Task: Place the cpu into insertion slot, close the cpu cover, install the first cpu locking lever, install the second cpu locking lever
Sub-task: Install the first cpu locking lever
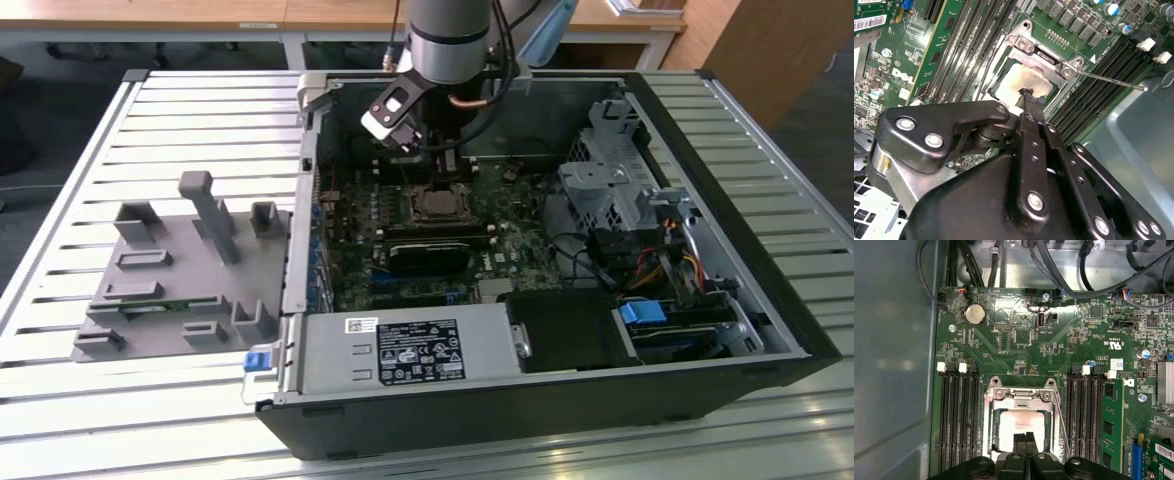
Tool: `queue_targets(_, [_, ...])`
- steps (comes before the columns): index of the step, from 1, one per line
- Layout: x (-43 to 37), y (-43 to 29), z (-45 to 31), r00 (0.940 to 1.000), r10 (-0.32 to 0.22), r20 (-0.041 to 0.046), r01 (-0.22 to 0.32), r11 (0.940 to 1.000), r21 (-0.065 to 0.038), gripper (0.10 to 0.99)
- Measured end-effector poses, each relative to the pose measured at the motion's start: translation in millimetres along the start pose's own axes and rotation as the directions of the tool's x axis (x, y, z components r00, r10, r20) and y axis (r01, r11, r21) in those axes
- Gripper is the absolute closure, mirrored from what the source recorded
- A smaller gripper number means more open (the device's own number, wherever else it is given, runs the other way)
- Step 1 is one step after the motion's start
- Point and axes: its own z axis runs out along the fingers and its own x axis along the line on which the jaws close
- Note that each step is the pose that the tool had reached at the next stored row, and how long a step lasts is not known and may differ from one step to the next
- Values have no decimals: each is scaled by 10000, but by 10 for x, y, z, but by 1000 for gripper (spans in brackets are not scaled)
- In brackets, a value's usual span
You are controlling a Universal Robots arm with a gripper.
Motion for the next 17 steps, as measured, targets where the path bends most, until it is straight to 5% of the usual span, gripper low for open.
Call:
queue_targets(10, [0,-2,-18,10000,1,15,-1,10000,3,980])
queue_targets(17, [1,3,-96,10000,0,13,0,10000,2,980])
